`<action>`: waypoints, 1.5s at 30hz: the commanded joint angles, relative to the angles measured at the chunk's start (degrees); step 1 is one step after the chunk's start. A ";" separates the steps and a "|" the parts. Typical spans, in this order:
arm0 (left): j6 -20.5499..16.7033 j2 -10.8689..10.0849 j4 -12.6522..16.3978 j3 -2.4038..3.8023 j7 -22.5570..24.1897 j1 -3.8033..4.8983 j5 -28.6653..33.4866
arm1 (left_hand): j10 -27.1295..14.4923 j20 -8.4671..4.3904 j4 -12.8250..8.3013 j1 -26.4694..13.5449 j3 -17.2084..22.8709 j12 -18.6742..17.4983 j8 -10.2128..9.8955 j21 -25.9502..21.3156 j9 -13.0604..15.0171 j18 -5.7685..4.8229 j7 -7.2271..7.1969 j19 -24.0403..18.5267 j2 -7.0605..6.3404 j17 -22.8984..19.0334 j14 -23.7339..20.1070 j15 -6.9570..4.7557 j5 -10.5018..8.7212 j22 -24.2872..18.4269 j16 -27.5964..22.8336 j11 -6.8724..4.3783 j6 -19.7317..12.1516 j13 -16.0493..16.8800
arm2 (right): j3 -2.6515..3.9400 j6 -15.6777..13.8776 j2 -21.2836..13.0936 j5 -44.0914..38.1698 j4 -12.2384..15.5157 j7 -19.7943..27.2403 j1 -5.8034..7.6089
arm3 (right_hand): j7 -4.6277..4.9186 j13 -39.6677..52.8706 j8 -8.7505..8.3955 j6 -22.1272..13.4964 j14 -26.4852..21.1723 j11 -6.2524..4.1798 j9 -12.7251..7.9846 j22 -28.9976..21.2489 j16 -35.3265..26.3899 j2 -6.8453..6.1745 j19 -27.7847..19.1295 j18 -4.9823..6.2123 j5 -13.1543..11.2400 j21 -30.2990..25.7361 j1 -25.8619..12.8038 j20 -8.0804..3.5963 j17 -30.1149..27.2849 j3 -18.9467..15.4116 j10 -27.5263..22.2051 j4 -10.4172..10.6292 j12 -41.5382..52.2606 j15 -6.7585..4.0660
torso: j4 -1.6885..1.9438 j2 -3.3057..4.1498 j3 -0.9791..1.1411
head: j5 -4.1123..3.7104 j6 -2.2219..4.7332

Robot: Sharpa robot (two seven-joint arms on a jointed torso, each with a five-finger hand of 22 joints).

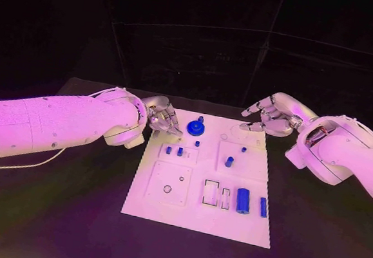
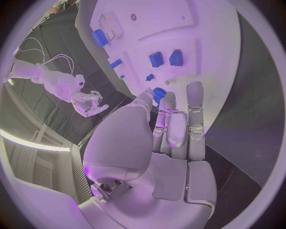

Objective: Assemble the parts on the task board

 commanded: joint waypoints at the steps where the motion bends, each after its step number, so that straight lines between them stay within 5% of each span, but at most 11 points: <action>1: -4.27 1.52 -1.15 0.01 9.72 -0.14 -1.48 | -1.96 0.86 -1.41 2.88 1.15 -3.09 -1.22 -3.23 -1.27 0.96 0.81 -2.04 -0.43 -7.91 -4.83 0.99 0.13 -2.08 -6.85 0.92 -0.54 -2.78 | 0.04 -0.83 0.09 -0.18 0.03 0.33 0.11 | 0.04 -0.19 0.10 0.24 1.56 -0.06 -0.02 -0.23 -0.47 0.34 -0.36 0.63 -0.11 -0.48 -0.01 -0.05 -0.16 -0.20 -0.53 0.06 -0.54 -0.47 | -0.05 0.04 -0.02 | -0.22 0.14; 2: -4.87 2.02 -1.47 0.00 10.83 -0.30 -3.68 | -2.30 1.19 -1.77 3.69 1.56 -4.85 -2.01 -4.70 -2.08 1.11 1.31 -2.88 -0.95 -11.74 -7.32 1.34 -0.11 -3.00 -10.31 1.31 -0.30 -4.55 | 0.04 -0.84 0.12 -0.18 0.04 0.35 0.11 | 0.03 -0.38 0.14 0.28 1.54 -0.07 -0.01 -0.35 -0.55 0.36 -0.43 0.65 -0.03 -0.56 0.04 -0.05 -0.24 -0.22 -0.68 0.06 -0.77 -0.47 | -0.10 0.07 -0.03 | -0.33 0.33; 5: -6.08 3.34 -2.24 -0.01 13.41 -0.70 -9.22 | -1.74 1.64 -2.62 4.64 1.27 -7.31 -3.47 -6.05 -3.51 1.22 1.03 -2.33 -2.64 -14.44 -7.69 1.51 -3.38 -4.13 -12.09 1.45 0.33 -7.37 | 0.04 -0.84 0.17 -0.18 0.07 0.39 0.11 | 0.02 -0.68 0.18 0.33 1.54 -0.08 0.00 -0.45 -0.58 0.38 -0.48 0.67 0.08 -0.62 0.14 -0.05 -0.24 -0.23 -0.91 0.05 -1.12 -0.48 | -0.21 0.11 -0.08 | -0.48 0.51; 10: -6.05 5.52 -3.63 -0.02 16.74 -1.23 -16.27 | -1.10 1.80 -3.86 5.75 1.22 -12.14 -6.33 -7.70 -6.10 1.24 1.08 -0.50 -3.35 -16.08 -6.60 1.74 -3.48 -5.75 -12.23 1.98 1.75 -12.58 | 0.03 -0.80 0.29 -0.18 0.04 0.41 0.11 | 0.00 -0.81 0.23 0.37 1.54 -0.10 0.01 -0.46 -0.63 0.42 -0.46 0.66 0.30 -0.66 0.28 -0.06 -0.25 -0.24 -1.02 0.04 -1.27 -0.50 | -0.05 0.01 0.02 | -0.81 0.63; 14: -4.71 7.11 -4.90 -0.05 18.75 -1.66 -21.05 | -1.27 1.68 -4.69 6.49 1.76 -14.87 -7.81 -7.48 -7.39 1.23 1.10 1.48 -3.27 -11.95 -3.17 1.59 -3.18 -5.94 -7.83 2.11 2.61 -15.30 | 0.03 -0.75 0.50 -0.18 0.01 0.44 0.11 | 0.00 -0.81 0.23 0.37 1.54 -0.10 0.01 -0.46 -0.64 0.42 -0.46 0.66 0.30 -0.66 0.29 -0.06 -0.25 -0.24 -1.02 0.04 -1.27 -0.50 | -0.10 0.04 -0.03 | -0.99 0.87; 18: -1.90 8.36 -5.83 -0.10 18.59 -2.05 -24.85 | -1.00 1.41 -5.33 6.42 2.38 -17.44 -9.53 -5.58 -8.78 1.19 1.01 5.24 -3.37 -3.39 2.41 1.45 -2.97 -5.11 0.33 2.15 3.49 -18.06 | 0.03 -0.69 0.66 -0.18 -0.02 0.44 0.11 | 0.00 -0.81 0.23 0.37 1.54 -0.10 0.01 -0.46 -0.64 0.42 -0.46 0.66 0.30 -0.66 0.29 -0.06 -0.25 -0.24 -1.02 0.04 -1.27 -0.50 | -0.17 0.07 -0.08 | -1.13 0.94; 21: -0.43 9.26 -6.59 -0.11 17.89 -2.26 -26.79 | -1.05 1.25 -5.68 6.12 2.82 -18.94 -10.69 2.10 -9.62 -0.05 1.02 9.56 -3.30 2.16 5.47 1.35 -2.97 1.41 5.06 2.21 3.98 -19.63 | 0.03 -0.66 0.75 -0.18 -0.05 0.45 0.11 | 0.00 -0.81 0.23 0.37 1.54 -0.10 0.01 -0.46 -0.64 0.42 -0.46 0.66 0.30 -0.66 0.29 -0.06 -0.25 -0.24 -1.02 0.04 -1.27 -0.50 | -0.15 0.03 -0.03 | -1.20 0.89; 31: 3.23 11.12 -8.97 -0.09 15.27 -2.47 -30.03 | 0.63 0.92 -6.09 5.39 3.98 -20.61 -12.29 8.69 -10.76 -1.10 0.65 13.00 -2.92 2.17 6.77 1.00 -3.13 7.23 6.21 1.89 5.70 -21.79 | 0.03 -0.67 0.93 -0.18 -0.11 0.42 0.11 | 0.00 -0.89 0.25 0.37 1.56 -0.11 0.01 -0.50 -0.63 0.46 -0.48 0.67 0.46 -0.71 0.38 -0.07 -0.20 -0.24 -1.07 0.04 -1.36 -0.51 | -0.19 0.05 0.05 | -1.16 0.74; 45: 5.23 12.44 -11.06 -0.08 13.20 -2.57 -31.07 | 2.10 0.74 -6.53 5.72 5.88 -21.60 -13.00 10.59 -11.29 -1.47 0.53 13.67 -2.29 1.42 7.01 0.81 -2.98 9.12 6.21 1.74 7.06 -22.89 | 0.03 -0.72 1.06 -0.18 -0.12 0.35 0.11 | 0.00 -0.89 0.25 0.37 1.56 -0.11 0.01 -0.46 -0.63 0.46 -0.45 0.66 0.47 -0.69 0.39 -0.07 -0.19 -0.24 -1.07 0.04 -1.36 -0.51 | -0.12 -0.03 -0.02 | -1.56 0.78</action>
